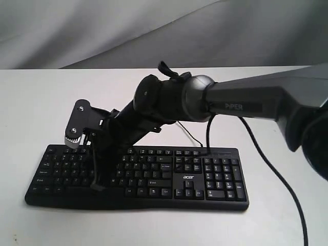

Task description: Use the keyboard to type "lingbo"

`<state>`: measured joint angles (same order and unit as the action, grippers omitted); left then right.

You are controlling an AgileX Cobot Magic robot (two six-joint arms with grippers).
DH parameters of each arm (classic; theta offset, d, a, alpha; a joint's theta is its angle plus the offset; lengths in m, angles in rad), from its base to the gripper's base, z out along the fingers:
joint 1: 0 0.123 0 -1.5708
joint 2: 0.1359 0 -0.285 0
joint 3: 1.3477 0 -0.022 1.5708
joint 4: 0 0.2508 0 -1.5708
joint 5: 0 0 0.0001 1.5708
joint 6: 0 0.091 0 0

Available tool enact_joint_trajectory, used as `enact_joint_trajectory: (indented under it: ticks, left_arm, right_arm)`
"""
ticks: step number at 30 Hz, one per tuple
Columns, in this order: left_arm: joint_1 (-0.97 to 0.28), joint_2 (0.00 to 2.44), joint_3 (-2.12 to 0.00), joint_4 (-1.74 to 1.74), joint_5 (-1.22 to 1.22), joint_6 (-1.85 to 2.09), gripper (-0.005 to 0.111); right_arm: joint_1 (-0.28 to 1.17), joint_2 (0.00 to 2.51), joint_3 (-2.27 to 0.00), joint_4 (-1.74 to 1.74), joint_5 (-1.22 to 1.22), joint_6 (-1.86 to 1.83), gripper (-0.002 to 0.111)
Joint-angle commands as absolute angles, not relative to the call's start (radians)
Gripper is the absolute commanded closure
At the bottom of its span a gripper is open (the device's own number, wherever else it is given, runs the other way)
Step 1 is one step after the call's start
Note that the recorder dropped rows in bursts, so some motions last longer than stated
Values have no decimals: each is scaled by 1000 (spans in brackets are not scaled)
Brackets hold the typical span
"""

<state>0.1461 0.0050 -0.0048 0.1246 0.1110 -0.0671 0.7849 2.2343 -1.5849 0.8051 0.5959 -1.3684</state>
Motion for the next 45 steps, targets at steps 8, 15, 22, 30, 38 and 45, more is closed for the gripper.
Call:
enact_joint_trajectory:
  ticks: [8, 15, 22, 30, 38, 45]
  left_arm:
    - [139, 0, 0, 125, 102, -69, 106]
    - [139, 0, 0, 125, 102, -69, 106]
    - [139, 0, 0, 125, 102, -69, 106]
    - [139, 0, 0, 125, 102, -69, 106]
    - [139, 0, 0, 125, 102, -69, 106]
    - [139, 0, 0, 125, 102, -69, 106]
  right_arm:
    - [789, 2293, -1642, 796, 644, -1344, 108]
    - [789, 2293, -1642, 766, 637, -1322, 108]
    - [789, 2293, -1642, 757, 631, -1315, 108]
    - [789, 2307, -1642, 757, 622, -1315, 108]
    - [789, 2249, -1642, 727, 673, -1293, 108]
    - [797, 2241, -1602, 720, 681, -1286, 108]
